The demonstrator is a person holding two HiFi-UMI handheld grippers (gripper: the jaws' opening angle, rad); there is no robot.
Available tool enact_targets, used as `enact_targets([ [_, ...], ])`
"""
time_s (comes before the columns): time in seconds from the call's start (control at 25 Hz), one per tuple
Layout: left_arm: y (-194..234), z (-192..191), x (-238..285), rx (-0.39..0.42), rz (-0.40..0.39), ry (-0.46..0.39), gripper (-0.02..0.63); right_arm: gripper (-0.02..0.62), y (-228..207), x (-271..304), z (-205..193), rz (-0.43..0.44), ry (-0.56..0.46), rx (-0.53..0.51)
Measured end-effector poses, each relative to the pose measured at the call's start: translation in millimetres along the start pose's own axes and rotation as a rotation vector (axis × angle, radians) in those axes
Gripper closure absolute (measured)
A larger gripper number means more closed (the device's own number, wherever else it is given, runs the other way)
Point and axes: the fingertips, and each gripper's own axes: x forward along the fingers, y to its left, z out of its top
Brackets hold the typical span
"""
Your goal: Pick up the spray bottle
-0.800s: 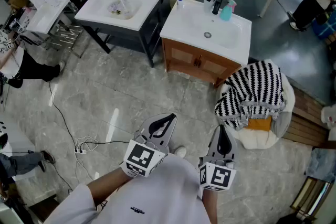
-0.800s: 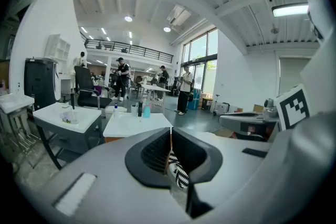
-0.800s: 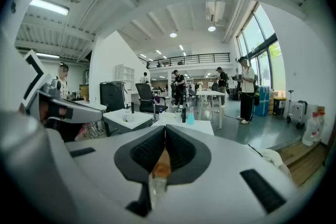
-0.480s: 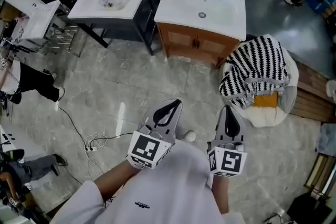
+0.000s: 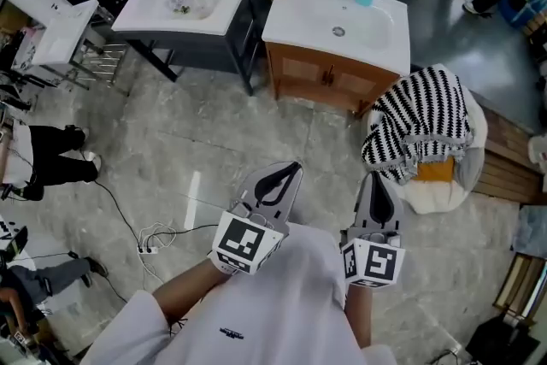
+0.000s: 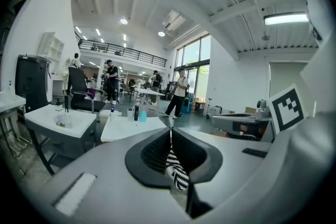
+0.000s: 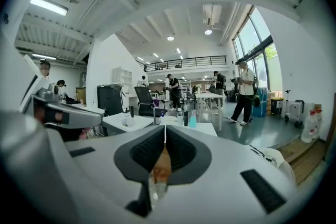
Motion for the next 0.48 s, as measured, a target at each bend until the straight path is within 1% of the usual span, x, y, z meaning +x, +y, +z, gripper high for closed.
enact_targets([
  [0.28, 38.0, 2.6, -7.7, -0.032, 0.004, -0.001, 0.594, 0.588, 25.8, 36.5, 3.2, -0.002, 0.032, 0.004],
  [0.4, 50.8, 2.6, -0.6, -0.047, 0.011, 0.011, 0.594, 0.588, 20.3, 51.5, 5.6, -0.011, 0.041, -0.003],
  [0.48, 57.1, 2.2, 7.5, -0.062, 0.009, 0.02, 0.594, 0.588, 11.5, 60.5, 5.4, -0.023, 0.041, 0.01],
])
